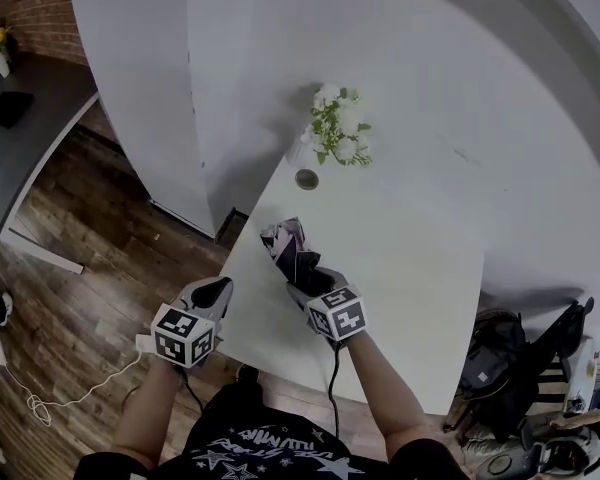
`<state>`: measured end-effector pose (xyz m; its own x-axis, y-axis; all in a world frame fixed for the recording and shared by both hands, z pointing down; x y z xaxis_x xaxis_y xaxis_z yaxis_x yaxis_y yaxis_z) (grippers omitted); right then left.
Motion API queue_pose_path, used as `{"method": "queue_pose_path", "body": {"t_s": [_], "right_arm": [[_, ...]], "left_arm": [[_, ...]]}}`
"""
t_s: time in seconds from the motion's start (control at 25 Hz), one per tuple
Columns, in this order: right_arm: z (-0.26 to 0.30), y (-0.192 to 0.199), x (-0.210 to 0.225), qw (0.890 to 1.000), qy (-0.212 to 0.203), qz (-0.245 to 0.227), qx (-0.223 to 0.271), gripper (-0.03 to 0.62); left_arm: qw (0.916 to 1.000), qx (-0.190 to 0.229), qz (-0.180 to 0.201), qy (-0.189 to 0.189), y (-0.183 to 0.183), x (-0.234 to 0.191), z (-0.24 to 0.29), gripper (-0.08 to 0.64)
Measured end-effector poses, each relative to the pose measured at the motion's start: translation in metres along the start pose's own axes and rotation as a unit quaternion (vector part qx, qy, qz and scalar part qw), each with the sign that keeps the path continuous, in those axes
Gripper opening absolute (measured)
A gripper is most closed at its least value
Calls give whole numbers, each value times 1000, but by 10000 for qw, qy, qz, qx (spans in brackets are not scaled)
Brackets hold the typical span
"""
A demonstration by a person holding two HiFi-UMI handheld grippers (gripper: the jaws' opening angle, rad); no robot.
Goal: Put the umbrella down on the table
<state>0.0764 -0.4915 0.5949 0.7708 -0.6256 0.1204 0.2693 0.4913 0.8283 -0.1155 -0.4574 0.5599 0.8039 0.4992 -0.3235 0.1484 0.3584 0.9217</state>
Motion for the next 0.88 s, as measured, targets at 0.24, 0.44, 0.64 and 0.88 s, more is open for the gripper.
{"method": "queue_pose_path", "body": {"t_s": [0.24,0.44,0.64,0.88], "right_arm": [[31,-7,3,9965,-419,-679,-258,244],[50,-7,5,9881,-812,-1183,-550,244],[63,-10,2,9868,-951,-1177,-571,245],[70,-9,8,9843,-1032,-1268,-658,245]], "left_arm": [[9999,-60,-78,-94,4,-15,8,4],[9997,-95,-181,-159,8,-21,13,3],[9995,-74,-234,-205,8,-27,19,3],[9994,-120,-236,-220,11,-24,19,5]]}}
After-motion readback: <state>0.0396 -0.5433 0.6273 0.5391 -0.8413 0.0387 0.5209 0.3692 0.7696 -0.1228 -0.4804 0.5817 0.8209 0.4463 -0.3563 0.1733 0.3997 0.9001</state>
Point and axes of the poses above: the fingertips, and each gripper's own axes: z forward along the fingers, x to its right, y out of its underside, the point moved 4 cm from there along -z, backward along the fingers, and after that the axes turned 13 degrees about x, right-handed, at the moved point
